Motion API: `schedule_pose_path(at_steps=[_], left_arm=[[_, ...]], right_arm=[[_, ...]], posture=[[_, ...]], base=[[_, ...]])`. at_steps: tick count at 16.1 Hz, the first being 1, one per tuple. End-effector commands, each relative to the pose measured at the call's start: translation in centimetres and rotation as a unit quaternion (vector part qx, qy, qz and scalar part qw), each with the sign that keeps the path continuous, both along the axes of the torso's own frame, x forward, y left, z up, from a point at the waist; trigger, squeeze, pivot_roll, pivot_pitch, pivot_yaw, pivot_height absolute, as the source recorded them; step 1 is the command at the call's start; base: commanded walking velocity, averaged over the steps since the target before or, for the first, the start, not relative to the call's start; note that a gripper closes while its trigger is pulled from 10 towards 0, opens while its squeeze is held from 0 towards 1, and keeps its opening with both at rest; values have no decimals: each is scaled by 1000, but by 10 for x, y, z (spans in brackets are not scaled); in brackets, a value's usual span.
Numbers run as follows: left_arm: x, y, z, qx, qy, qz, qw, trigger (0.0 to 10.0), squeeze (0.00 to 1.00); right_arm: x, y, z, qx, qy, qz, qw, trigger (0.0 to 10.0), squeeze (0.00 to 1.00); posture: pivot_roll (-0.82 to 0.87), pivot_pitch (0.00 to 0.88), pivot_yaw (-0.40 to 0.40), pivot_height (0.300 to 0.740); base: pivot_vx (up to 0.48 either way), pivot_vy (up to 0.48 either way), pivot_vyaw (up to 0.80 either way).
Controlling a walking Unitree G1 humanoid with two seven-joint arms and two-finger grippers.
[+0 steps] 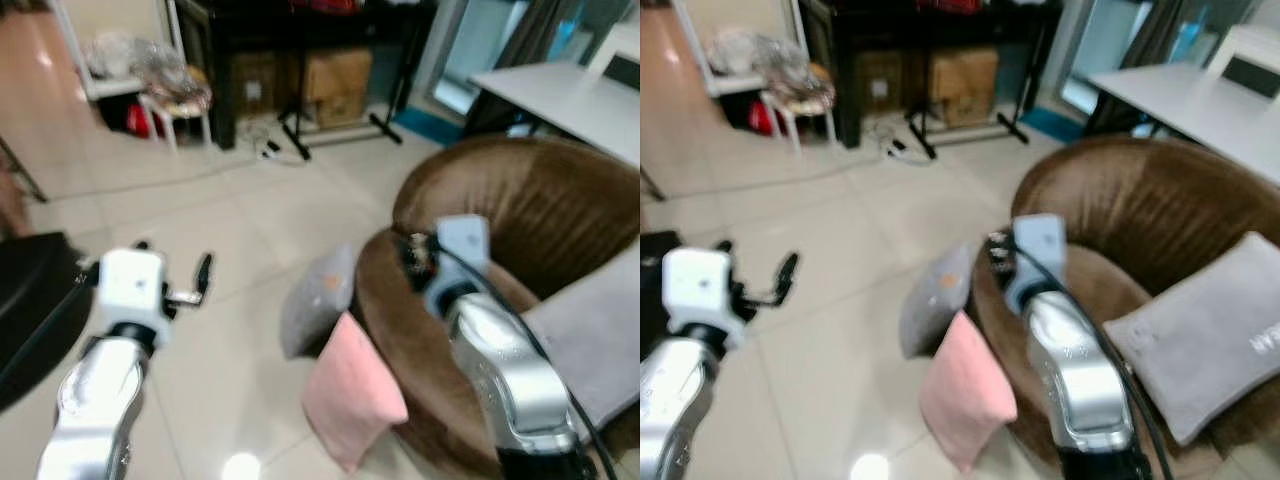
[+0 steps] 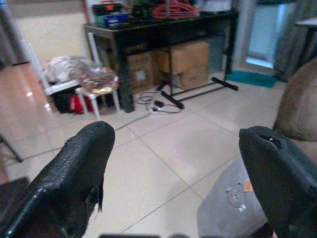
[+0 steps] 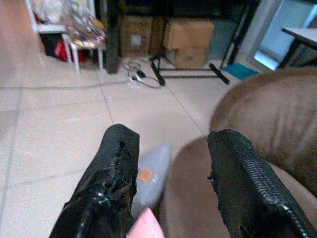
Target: Move the pillow to the sofa from floor
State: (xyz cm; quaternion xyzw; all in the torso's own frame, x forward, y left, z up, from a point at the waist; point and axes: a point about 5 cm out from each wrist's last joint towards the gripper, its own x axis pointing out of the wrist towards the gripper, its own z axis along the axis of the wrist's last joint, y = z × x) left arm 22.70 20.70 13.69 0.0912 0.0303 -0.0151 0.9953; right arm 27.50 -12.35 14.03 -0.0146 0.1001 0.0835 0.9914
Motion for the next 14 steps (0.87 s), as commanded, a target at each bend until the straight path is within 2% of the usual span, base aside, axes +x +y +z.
schedule_pose_path(at_steps=[1, 7, 11, 14], left_arm=[[3, -10, 1, -8, -3, -21, 1000, 10000, 0], [5, -10, 1, -8, -4, -23, 1000, 10000, 0], [5, -10, 1, -7, -3, -28, 1000, 10000, 0], [5, -11, -1, 2, -1, -33, 999, 10000, 0]], right_arm=[[-1, -18, -2, -11, 4, -32, 999, 10000, 0], [0, -18, -3, -11, 8, -36, 999, 10000, 0], [-1, -20, -4, -11, 10, -46, 999, 10000, 0], [-2, -21, -3, -11, 5, -47, 999, 10000, 0]], posture=[[1, 0, -79, 740], [1, 0, -72, 740], [-2, 0, -65, 740], [-3, 0, -63, 740]], base=[[300, 0, -700], [299, 0, 0], [298, 0, -800], [200, 0, -383]])
